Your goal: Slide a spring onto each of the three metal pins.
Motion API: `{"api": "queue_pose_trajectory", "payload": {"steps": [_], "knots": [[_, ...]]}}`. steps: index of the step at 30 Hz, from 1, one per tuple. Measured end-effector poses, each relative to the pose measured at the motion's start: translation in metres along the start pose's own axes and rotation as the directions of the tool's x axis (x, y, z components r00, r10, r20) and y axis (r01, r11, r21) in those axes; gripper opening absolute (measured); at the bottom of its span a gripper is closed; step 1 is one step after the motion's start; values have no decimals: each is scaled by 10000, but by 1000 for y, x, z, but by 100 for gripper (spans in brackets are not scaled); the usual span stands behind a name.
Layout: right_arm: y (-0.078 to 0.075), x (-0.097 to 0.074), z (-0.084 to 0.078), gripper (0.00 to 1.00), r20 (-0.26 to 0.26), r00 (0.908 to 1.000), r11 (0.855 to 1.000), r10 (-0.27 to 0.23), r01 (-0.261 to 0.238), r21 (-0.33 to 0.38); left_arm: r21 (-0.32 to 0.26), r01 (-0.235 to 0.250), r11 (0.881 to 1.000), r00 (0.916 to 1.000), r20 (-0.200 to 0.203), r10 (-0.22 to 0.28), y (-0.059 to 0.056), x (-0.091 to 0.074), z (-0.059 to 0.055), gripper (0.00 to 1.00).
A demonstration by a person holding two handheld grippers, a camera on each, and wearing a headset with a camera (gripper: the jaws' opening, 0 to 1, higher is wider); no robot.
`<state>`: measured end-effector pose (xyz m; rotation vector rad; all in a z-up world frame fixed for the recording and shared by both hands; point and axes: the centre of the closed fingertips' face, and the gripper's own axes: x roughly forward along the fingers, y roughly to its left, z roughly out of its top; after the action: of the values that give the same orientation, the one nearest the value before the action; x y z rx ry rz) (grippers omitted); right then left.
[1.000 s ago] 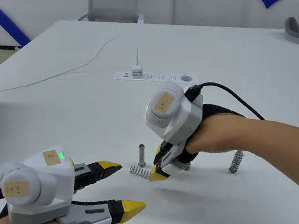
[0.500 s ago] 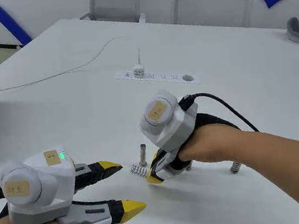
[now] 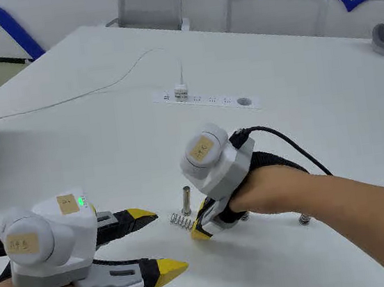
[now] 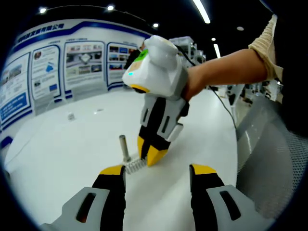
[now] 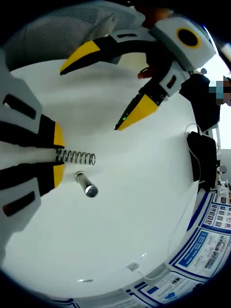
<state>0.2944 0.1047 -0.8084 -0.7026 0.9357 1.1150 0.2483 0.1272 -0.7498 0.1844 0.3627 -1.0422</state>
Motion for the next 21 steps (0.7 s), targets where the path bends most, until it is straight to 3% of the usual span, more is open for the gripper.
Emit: {"api": "queue_pose_trajectory", "payload": {"steps": [11, 21], "knots": [[5, -8, -2, 12, -32, 10000, 9996, -1, 0, -283, 42, 59, 10000, 10000, -52, -59, -2, 1, 0, 54], [17, -27, -2, 12, -43, 9999, 9958, 161, -165, -906, 206, 179, 9996, 9998, -81, -178, -6, 4, 2, 53]]}}
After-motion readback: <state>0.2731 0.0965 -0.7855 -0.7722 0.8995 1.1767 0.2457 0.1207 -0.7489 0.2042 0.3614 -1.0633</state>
